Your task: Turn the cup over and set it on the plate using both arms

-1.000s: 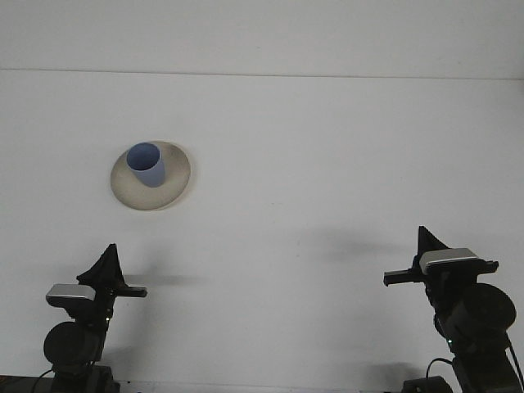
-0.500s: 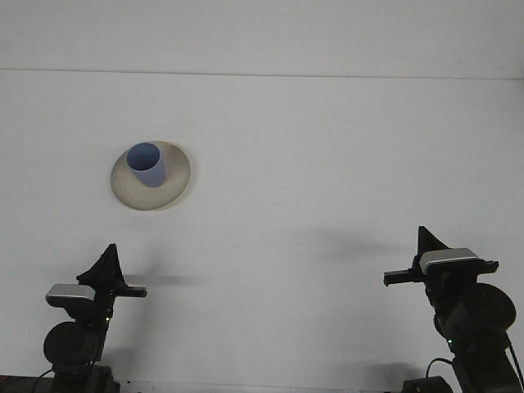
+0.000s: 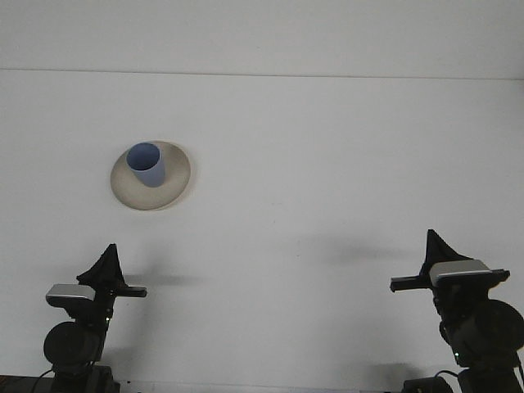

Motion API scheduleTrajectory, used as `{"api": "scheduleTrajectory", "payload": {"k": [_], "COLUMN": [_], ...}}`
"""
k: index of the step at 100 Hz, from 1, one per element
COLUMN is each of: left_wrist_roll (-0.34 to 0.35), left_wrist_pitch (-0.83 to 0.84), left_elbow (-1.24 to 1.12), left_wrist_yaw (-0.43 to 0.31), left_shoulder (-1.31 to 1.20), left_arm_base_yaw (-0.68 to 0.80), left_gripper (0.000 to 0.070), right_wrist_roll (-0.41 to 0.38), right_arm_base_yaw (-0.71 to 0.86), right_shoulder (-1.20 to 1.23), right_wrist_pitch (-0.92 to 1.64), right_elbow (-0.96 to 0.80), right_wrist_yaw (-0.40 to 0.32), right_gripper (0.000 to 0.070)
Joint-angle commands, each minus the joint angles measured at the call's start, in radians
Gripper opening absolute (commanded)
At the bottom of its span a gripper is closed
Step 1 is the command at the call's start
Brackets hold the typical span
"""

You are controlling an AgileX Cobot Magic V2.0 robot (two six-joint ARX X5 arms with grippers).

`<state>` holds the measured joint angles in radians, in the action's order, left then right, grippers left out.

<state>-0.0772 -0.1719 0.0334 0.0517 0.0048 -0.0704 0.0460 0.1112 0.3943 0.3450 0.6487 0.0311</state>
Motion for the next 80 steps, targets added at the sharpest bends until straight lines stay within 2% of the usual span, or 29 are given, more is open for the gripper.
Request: {"api": "scheduleTrajectory", "payload": {"k": [1, 26, 51, 80], "left_wrist_roll": [-0.007, -0.007, -0.007, -0.007], "left_wrist_pitch": [-0.01, -0.01, -0.01, -0.01], "left_elbow": [-0.019, -0.019, -0.019, -0.019], "left_wrist_yaw": [0.001, 0.001, 0.001, 0.001], "left_shoulder": [-0.002, -0.002, -0.002, -0.001], "left_arm_base_yaw": [0.0, 0.0, 0.0, 0.0], "left_gripper": [0.0012, 0.0012, 0.0012, 0.0012], "right_wrist_roll": [0.004, 0.003, 0.002, -0.005], "right_arm_base_yaw": [-0.016, -0.089, -0.126, -0.13], "right_shoulder": [-0.03, -0.209, -0.392, -0.393], "right_wrist_pitch": [-0.01, -0.027, -0.175, -0.346], "right_elbow": [-0.015, -0.165, -0.36, -0.509], "right_wrist_yaw": [0.003, 0.002, 0.002, -0.005], "right_gripper": [0.0, 0.0, 0.0, 0.0]}}
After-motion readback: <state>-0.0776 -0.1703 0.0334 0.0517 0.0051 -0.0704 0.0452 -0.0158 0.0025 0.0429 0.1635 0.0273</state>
